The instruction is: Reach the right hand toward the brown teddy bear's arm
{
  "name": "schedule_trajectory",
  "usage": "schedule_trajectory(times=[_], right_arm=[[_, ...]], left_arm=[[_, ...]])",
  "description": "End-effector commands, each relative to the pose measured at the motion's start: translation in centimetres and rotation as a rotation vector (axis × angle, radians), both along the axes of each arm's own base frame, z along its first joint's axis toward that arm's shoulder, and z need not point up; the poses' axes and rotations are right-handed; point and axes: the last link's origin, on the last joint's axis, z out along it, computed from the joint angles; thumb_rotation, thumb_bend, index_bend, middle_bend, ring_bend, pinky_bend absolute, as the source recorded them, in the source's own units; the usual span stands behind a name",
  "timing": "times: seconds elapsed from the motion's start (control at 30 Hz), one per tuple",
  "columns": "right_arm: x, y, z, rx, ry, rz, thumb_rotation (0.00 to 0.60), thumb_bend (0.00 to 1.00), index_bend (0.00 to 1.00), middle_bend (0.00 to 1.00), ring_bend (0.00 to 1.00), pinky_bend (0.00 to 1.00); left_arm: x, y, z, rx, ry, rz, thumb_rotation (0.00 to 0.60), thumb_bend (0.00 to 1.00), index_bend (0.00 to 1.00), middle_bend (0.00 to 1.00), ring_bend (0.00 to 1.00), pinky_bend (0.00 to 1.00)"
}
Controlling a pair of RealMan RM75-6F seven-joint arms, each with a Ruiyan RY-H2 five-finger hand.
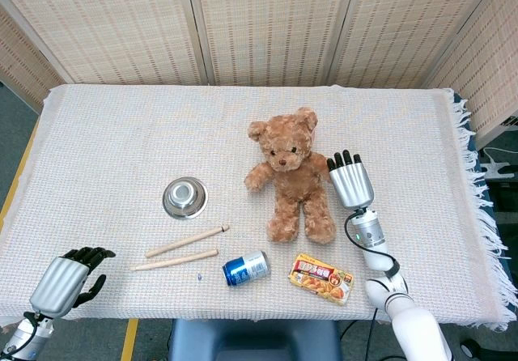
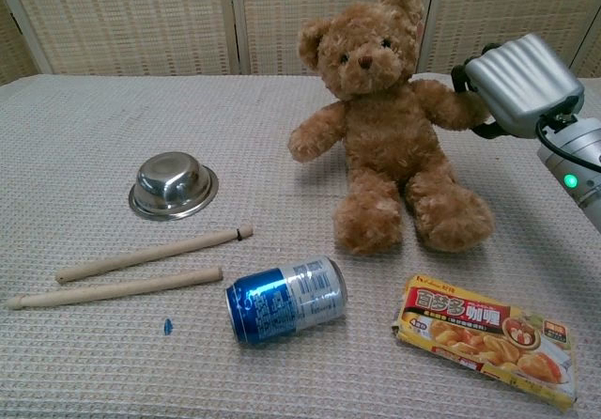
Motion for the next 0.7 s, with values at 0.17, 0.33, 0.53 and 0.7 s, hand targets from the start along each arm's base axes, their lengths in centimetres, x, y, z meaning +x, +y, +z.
schedule_trajectory(times=[0.17, 0.33, 0.53, 0.7], right_arm=[[0.5, -0.2, 0.5, -0.020, -0.027, 0.021, 0.600, 0.20, 0.54, 0.48, 0.39, 0.64], [-0.4, 0.3, -0.4, 0.028, -0.004, -0.011, 0.600, 0.20, 0.54, 0.48, 0.39, 0.64], [-1.1, 0.5, -0.9, 0.056, 0.030, -0.036, 0.600, 0.20, 0.54, 0.48, 0.39, 0.64], [-0.6, 0.3, -0.5, 0.035, 0.020, -0.010, 0.600, 0.20, 0.54, 0.48, 0.39, 0.64]], left_arm=[[0.0, 0.0, 0.0, 0.000, 0.001, 0.000, 0.600, 0.44, 0.32, 0.35, 0.35, 0.49], [0.0, 0.0, 0.0, 0.001, 0.001, 0.000, 0.600, 0.44, 0.32, 0.35, 0.35, 0.49], [-0.1, 0.0, 0.0, 0.000, 0.002, 0.002, 0.600, 0.44, 0.32, 0.35, 0.35, 0.49], [0.0, 0.0, 0.0, 0.000, 0.002, 0.001, 0.600, 0.44, 0.32, 0.35, 0.35, 0.49]])
